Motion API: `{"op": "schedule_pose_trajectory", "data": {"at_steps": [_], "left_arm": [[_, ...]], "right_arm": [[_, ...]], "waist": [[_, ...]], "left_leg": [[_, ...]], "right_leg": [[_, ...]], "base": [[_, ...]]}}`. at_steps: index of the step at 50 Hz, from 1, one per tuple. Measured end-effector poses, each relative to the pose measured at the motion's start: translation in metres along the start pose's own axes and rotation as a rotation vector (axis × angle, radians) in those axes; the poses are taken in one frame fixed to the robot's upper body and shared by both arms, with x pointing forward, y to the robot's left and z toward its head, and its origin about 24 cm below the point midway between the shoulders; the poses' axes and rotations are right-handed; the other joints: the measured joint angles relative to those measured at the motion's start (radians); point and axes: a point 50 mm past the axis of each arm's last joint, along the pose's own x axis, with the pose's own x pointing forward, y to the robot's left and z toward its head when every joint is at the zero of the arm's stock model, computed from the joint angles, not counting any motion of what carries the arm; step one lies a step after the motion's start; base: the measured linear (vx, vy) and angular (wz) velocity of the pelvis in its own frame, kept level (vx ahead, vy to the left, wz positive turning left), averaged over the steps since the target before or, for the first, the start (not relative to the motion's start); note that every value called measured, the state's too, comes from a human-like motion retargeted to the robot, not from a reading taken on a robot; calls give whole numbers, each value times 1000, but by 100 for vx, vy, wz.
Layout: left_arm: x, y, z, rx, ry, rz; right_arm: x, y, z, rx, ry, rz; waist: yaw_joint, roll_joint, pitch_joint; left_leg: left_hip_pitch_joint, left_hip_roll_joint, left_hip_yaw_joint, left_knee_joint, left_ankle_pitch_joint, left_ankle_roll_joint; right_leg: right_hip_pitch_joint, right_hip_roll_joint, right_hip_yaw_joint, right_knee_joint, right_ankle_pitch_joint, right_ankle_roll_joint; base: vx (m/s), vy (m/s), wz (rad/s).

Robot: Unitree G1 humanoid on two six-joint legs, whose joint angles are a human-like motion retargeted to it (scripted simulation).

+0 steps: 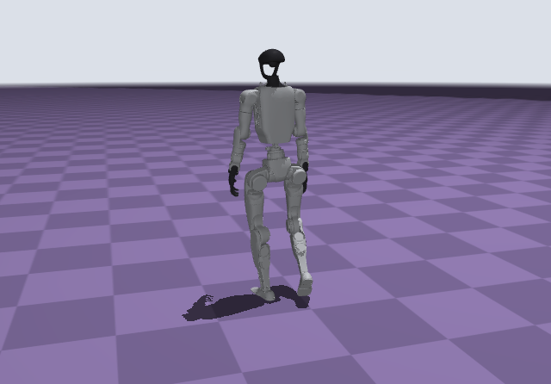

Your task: Walk run

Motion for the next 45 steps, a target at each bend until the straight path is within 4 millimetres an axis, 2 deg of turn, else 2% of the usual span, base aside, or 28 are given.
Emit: {"op": "schedule_pose_trajectory", "data": {"at_steps": [3, 5, 10, 13, 15, 18, 20, 22, 25, 26, 27, 30, 34, 38, 42, 45], "left_arm": [[2, 20, 30, 42, -88, 34], [2, 31, 49, 55, -144, 57], [-1, 51, 83, 63, -263, 98], [-2, 55, 92, 78, -290, 103], [-2, 53, 92, 85, -291, 99], [0, 44, 78, 82, -256, 73], [1, 33, 59, 81, -206, 51], [2, 18, 36, 79, -149, 28], [-1, -1, -1, 68, -38, -2], [-3, -7, -13, 64, 1, -8], [-5, -13, -25, 61, 39, -15], [-13, -28, -55, 52, 138, -46], [-26, -47, -89, 8, 246, -86], [-39, -60, -115, -29, 333, -103], [-46, -67, -126, -54, 387, -114], [-45, -67, -125, -72, 389, -116]], "right_arm": [[-4, 1, -20, 36, 54, -2], [-6, 0, -32, 42, 85, -4], [-12, 0, -51, 47, 144, -4], [-12, 0, -53, 54, 154, -2], [-12, 0, -53, 54, 159, 3], [-11, 1, -48, 51, 148, 7], [-10, 2, -46, 51, 146, 11], [-8, 5, -40, 51, 135, 13], [-4, 8, -23, 46, 83, 8], [-3, 9, -16, 49, 61, 8], [-1, 9, -8, 50, 38, 9], [3, 8, 21, 38, -44, 22], [6, 6, 70, 5, -169, 33], [4, 5, 113, -3, -294, 42], [-1, 4, 142, 1, -396, 43], [-3, 4, 151, -7, -431, 48]], "waist": [[-35, -21, -7], [-58, -34, -4], [-132, -89, 18], [-149, -99, 24], [-148, -105, 19], [-152, -108, 1], [-148, -110, -11], [-159, -115, -20], [-137, -176, -19], [-122, -199, -15], [-110, -220, -11], [-94, -263, 0], [-85, -240, 12], [-67, -197, 23], [-23, -145, 47], [14, -125, 62]], "left_leg": [[46, -33, -3, -44, -11, 8], [84, -58, -12, -66, -25, 15], [195, -135, -67, -88, -82, 33], [245, -142, -93, -85, -118, 39], [272, -143, -102, -76, -142, 38], [307, -133, -92, -50, -153, 29], [324, -120, -76, -9, -118, 17], [311, -104, -59, 82, -20, 8], [250, -119, 28, 299, 168, 33], [211, -133, 45, 396, 195, 50], [171, -144, 63, 491, 205, 64], [47, -113, 151, 712, 113, 107], [-91, -58, 186, 706, 58, 54], [-181, -73, 131, 465, 67, -40], [-211, -81, 14, 161, 120, -143], [-220, -80, -51, 14, 152, -190]], "right_leg": [[-106, -40, -27, -83, -71, -8], [-144, -63, -55, -219, -100, -30], [-170, -55, -14, -683, -76, -9], [-182, -35, 18, -777, -58, -2], [-185, -35, 0, -766, -32, -22], [-176, -33, -27, -706, -20, -103], [-161, -24, 7, -657, -70, -125], [-142, -34, 11, -621, -124, -121], [-44, -80, -19, -671, -167, -130], [-16, -90, -12, -685, -177, -129], [9, -102, -6, -697, -188, -128], [68, -131, -14, -726, -215, -127], [149, -81, -33, -782, -234, -139], [231, -11, -57, -829, -259, -147], [328, 66, -69, -868, -287, -145], [397, 93, -57, -886, -301, -134]], "base": [[61, 1, 40], [63, -4, 37], [51, -11, 57], [56, -15, 43], [70, -22, 16], [71, -24, 15], [81, -26, 34], [74, -25, 44], [65, -24, -5], [51, -19, -8], [53, -20, 12], [53, -18, 34], [51, -12, 11], [54, -10, -6], [53, -3, -32], [65, 3, -54]]}}
